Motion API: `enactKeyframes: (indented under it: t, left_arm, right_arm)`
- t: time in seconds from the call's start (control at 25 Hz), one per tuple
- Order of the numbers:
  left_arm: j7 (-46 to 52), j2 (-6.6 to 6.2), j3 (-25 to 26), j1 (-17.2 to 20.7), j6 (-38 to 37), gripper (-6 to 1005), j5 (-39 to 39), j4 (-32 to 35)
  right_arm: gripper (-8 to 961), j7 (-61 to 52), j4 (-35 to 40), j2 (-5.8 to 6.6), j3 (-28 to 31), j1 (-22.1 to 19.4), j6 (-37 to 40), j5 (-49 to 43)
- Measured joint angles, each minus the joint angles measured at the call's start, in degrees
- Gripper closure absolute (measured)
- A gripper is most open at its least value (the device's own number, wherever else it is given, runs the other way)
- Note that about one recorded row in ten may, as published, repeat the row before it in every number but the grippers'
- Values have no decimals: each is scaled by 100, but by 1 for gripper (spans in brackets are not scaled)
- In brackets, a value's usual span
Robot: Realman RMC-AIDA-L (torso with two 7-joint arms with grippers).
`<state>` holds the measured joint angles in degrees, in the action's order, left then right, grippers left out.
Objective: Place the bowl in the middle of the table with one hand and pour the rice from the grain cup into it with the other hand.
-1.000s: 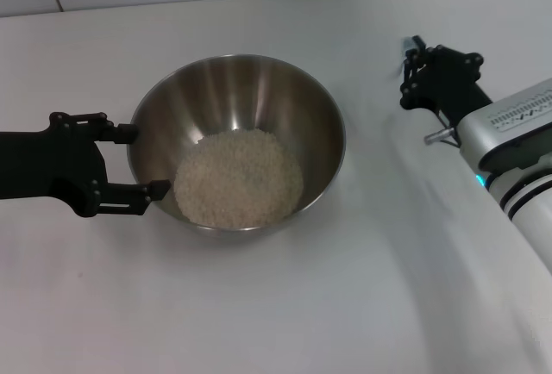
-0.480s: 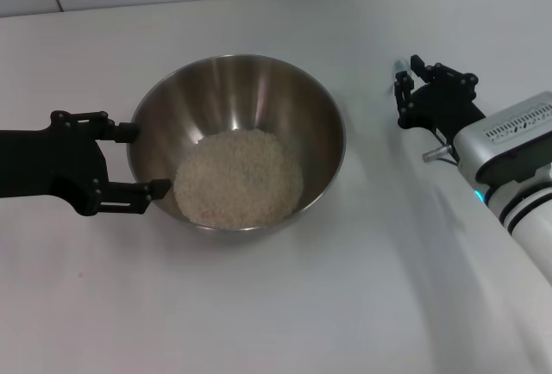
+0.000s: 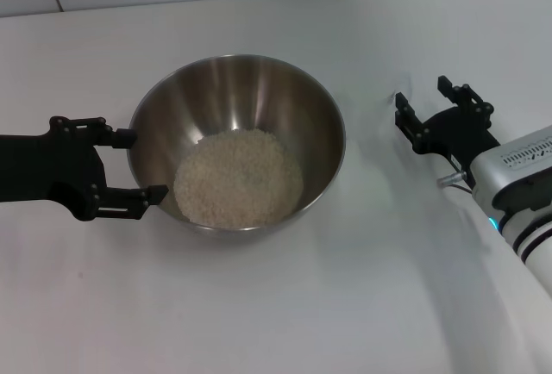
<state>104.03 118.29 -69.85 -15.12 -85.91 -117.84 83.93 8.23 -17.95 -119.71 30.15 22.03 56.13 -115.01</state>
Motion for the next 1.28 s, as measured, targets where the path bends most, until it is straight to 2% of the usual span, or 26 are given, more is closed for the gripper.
enactKeyframes:
  t: [0.12, 0.32, 0.44, 0.56, 0.68, 0.76, 0.84, 1.0, 1.12, 1.28]
  left_arm:
    - [1, 1, -2, 0, 2, 165, -2, 0]
    - [3, 1, 9, 1, -9, 165, -3, 0]
    - [3, 0, 26, 19, -19, 165, -3, 15]
    - [3, 0, 36, 39, -22, 165, -2, 31]
    - [3, 0, 42, 44, -22, 165, -3, 33]
    - [3, 5, 36, 42, -22, 165, -1, 35]
    - [3, 9, 30, 34, -22, 165, -2, 35]
    - [3, 8, 41, 25, -21, 165, -2, 28]
    - [0, 5, 44, 38, -2, 165, -1, 39]
    - [-3, 2, 49, 22, 12, 165, -1, 27]
  right_arm:
    - [411, -33, -21, 6, -3, -104, 22, -18]
    - [279, -570, -86, 55, -256, -412, 422, -28]
    - [206, -1178, 48, 67, -518, -768, 1337, -32]
    - [136, -1898, 294, 82, -541, -1110, 2287, -26]
    - [135, -2705, 810, 81, -539, -1204, 3251, -13]
    - [134, -3051, 1189, 99, -634, -1101, 3819, -82]
    - [133, -3589, 1697, 183, -802, -835, 4272, -239]
    - [132, -5591, 3298, 290, -1505, 0, 4512, -471]
    - [131, -6487, 4684, 216, -2535, 557, 4613, -470]
    - [129, -7369, 6210, 52, -3866, 961, 4665, -426]
